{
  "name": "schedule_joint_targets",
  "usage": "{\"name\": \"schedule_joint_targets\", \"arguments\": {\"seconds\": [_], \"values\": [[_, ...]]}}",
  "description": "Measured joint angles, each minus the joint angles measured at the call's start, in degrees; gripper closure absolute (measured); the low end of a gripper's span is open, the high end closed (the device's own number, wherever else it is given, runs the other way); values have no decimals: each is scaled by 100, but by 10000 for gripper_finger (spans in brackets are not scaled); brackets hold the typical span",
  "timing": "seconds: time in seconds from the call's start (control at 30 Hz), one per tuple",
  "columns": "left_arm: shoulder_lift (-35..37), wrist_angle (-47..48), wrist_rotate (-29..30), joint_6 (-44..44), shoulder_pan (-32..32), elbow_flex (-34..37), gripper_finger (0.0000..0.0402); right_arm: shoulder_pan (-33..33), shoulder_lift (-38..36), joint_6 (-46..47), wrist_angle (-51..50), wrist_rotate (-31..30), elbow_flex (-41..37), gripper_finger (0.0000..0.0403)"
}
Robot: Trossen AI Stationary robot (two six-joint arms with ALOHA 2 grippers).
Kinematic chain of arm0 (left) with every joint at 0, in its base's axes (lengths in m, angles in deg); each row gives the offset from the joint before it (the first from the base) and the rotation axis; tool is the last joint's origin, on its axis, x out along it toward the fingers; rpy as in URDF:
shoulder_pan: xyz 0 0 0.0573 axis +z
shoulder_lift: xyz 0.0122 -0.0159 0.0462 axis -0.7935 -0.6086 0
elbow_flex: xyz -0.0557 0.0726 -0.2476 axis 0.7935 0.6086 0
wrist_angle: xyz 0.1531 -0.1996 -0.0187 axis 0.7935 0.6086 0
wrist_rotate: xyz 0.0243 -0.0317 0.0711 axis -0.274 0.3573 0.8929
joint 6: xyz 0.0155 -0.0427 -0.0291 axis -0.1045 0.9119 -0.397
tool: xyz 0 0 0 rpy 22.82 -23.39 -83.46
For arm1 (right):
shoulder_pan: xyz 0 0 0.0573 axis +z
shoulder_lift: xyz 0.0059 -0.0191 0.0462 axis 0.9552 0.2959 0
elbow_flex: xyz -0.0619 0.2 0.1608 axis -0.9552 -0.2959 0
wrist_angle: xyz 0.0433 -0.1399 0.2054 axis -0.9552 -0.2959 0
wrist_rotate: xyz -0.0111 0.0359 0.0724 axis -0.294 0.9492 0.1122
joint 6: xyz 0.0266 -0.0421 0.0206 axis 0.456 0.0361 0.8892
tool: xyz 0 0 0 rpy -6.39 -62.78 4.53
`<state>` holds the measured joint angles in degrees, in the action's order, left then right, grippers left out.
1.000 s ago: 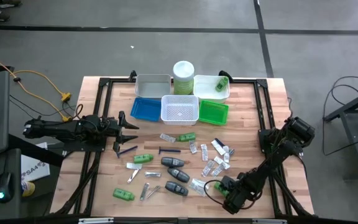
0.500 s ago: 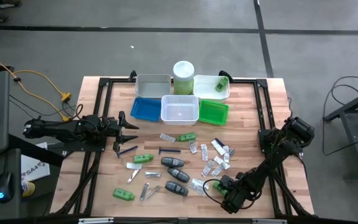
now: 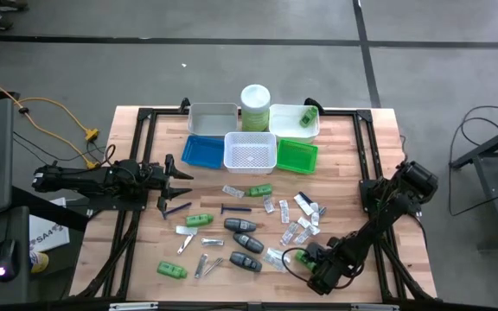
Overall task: Pick & Place Travel size toiletries
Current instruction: Put the green shampoo into the small white bin
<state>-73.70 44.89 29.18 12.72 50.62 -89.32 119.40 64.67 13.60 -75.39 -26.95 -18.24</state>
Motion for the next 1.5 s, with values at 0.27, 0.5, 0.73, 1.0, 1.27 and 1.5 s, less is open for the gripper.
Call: {"name": "schedule_joint_targets", "arguments": {"seconds": [0.27,0.5,0.73,1.0,1.27,1.5], "values": [[-1,-1,1,1,0,-1,213,-477,-696,-1294,-1433,-299,695,315],[0,-2,0,0,0,0,213,-1567,-766,-4180,-4428,-1149,1689,315],[0,-2,1,1,0,0,213,-2971,-740,-6859,-5716,-4127,1864,315],[0,0,2,0,0,-1,213,-4786,-574,-9793,-5426,-6662,1850,315],[-2,-2,0,1,0,0,213,-6461,-222,-13199,-3839,-7971,1855,315],[0,-2,1,1,0,0,213,-7236,522,-13813,-3529,-7886,1854,315]]}}
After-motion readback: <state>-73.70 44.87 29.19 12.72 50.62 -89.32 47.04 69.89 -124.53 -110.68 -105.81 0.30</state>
